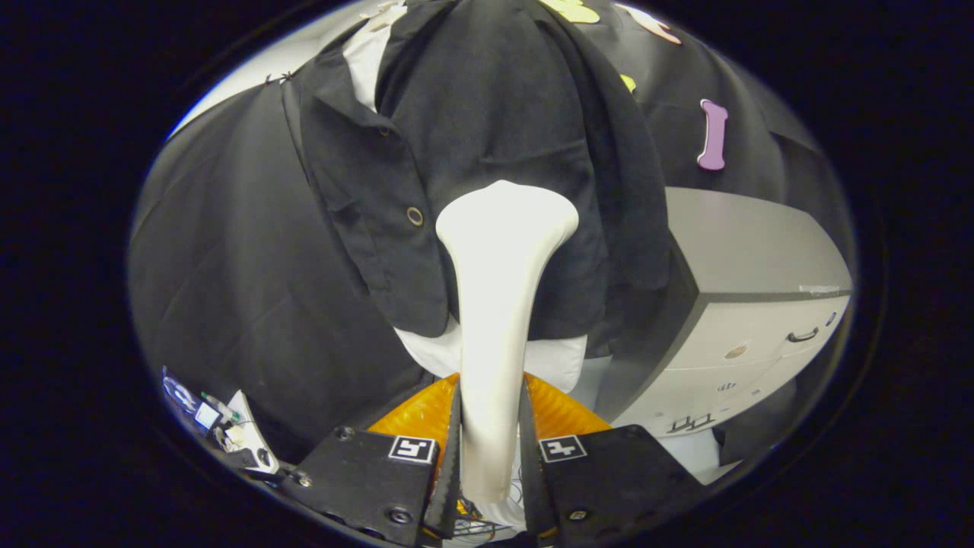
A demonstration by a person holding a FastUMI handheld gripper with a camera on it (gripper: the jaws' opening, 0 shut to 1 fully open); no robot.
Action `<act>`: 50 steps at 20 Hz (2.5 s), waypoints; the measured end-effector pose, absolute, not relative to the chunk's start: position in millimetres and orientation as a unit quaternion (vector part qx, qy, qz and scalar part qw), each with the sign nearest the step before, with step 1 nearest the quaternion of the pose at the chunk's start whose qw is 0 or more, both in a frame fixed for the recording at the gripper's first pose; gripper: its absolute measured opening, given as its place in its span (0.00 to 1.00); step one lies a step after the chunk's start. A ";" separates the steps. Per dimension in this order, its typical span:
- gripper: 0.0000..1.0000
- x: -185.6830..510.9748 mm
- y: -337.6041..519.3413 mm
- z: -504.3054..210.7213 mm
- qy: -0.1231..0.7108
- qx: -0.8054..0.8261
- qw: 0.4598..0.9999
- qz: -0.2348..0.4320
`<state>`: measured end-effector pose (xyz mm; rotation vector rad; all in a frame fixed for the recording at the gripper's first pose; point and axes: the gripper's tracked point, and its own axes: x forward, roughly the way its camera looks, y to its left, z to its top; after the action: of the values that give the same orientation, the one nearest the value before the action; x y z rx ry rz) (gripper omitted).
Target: Iron the clothes twice with a garment steamer, once on the left side and once on the right side.
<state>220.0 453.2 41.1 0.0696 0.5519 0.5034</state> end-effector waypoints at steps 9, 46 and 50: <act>0.36 177.5 479.9 151.5 0.187 0.052 0.941 0.278; 0.36 223.9 690.6 237.0 0.103 -0.011 0.925 0.367; 0.37 225.8 688.9 217.6 0.121 -0.014 0.923 0.365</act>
<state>225.8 688.9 217.6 -0.0295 0.2492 0.7484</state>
